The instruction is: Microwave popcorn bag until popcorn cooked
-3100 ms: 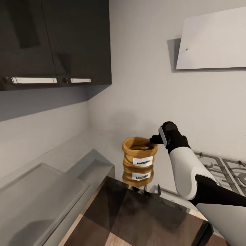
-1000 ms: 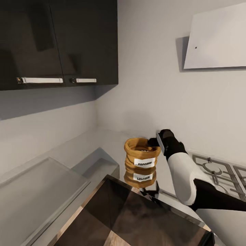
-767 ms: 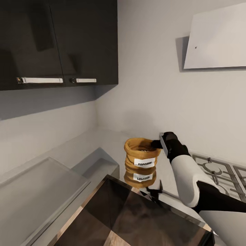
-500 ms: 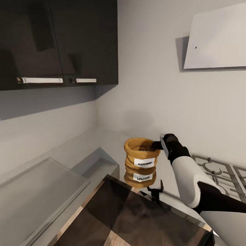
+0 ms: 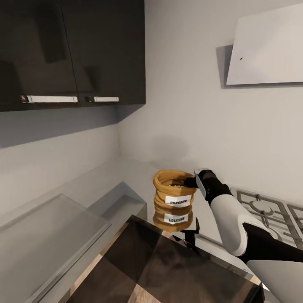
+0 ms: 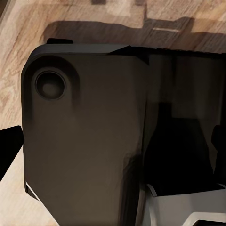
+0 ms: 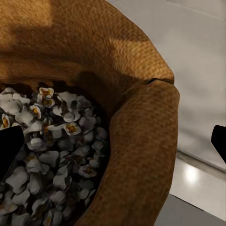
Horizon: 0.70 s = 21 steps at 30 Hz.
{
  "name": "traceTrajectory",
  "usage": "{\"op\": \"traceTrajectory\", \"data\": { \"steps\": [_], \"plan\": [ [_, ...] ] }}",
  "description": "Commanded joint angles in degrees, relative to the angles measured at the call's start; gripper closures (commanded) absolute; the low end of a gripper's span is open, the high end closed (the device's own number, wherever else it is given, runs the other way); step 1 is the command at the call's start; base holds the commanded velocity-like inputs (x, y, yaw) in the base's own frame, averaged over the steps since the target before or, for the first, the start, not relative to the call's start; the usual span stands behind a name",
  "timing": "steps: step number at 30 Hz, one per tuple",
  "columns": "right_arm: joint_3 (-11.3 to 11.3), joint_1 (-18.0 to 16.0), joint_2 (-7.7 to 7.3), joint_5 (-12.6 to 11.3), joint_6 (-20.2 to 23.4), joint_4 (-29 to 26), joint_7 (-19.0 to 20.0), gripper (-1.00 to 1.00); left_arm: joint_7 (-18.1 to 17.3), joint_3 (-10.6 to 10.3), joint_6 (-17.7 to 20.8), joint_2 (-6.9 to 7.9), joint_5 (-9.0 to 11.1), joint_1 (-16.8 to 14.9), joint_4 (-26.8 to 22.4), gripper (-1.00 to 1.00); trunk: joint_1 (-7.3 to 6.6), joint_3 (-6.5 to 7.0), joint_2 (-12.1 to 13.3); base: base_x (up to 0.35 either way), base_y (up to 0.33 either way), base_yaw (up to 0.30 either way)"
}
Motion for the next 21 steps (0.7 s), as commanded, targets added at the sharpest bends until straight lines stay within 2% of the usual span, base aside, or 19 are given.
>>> {"op": "traceTrajectory", "data": {
  "steps": [1,4,5,21],
  "plan": [
    [-0.3,0.0,0.06,0.2,0.2,1.1,0.0,-1.00,0.0,0.0,-0.2,-0.01,0.4,0.0,0.0,-1.00,0.01,-0.09,0.0,0.000,0.000,0.000],
    [-0.3,0.0,0.06,0.2,0.2,1.5,0.1,-1.00,0.0,0.0,-0.2,-0.01,0.3,0.0,0.0,-1.00,0.01,-0.09,0.0,0.000,0.000,0.000],
    [-0.3,0.0,0.06,0.2,0.2,1.8,0.1,1.00,0.0,0.0,-0.2,-0.01,0.3,0.0,0.0,-1.00,0.01,-0.09,0.0,0.000,0.000,0.000],
    [-0.5,0.0,0.15,0.3,1.2,1.2,0.1,1.00,0.0,0.0,-0.2,-0.01,0.4,0.0,0.0,-1.00,0.01,-0.09,0.0,0.000,0.000,0.000]
  ]
}}
